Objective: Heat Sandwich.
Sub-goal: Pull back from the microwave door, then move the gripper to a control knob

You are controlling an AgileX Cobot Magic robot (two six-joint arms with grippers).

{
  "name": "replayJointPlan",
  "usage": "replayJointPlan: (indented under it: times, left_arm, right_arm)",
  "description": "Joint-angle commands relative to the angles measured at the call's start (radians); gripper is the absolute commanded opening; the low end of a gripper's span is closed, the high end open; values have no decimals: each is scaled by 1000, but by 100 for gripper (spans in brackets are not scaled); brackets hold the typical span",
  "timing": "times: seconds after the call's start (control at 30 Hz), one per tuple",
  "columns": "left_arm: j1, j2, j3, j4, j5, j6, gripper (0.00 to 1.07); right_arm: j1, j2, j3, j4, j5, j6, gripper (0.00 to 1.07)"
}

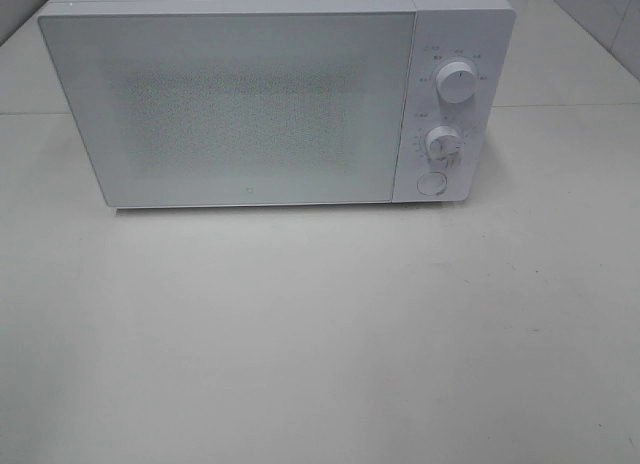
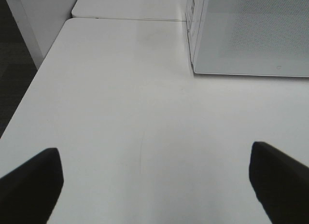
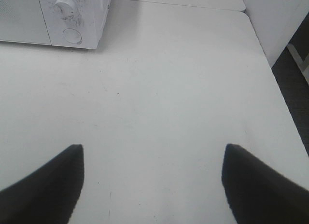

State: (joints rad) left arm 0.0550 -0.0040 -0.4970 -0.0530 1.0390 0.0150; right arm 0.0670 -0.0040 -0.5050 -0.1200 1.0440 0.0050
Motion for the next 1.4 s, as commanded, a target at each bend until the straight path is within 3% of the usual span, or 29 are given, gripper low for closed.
replayJointPlan:
  times: [0.03, 0.57, 1.4]
  left_arm:
    - [2, -27, 2, -5, -4, -2, 98]
    - [2, -27, 2, -5, -4, -2, 98]
    - [2, -27, 2, -5, -4, -2, 98]
  right_arm:
    - [-4, -26, 2, 1, -8, 9, 76]
    - [-4, -11, -20, 28, -28, 26, 76]
    - [-4, 378, -28, 28, -371, 31, 76]
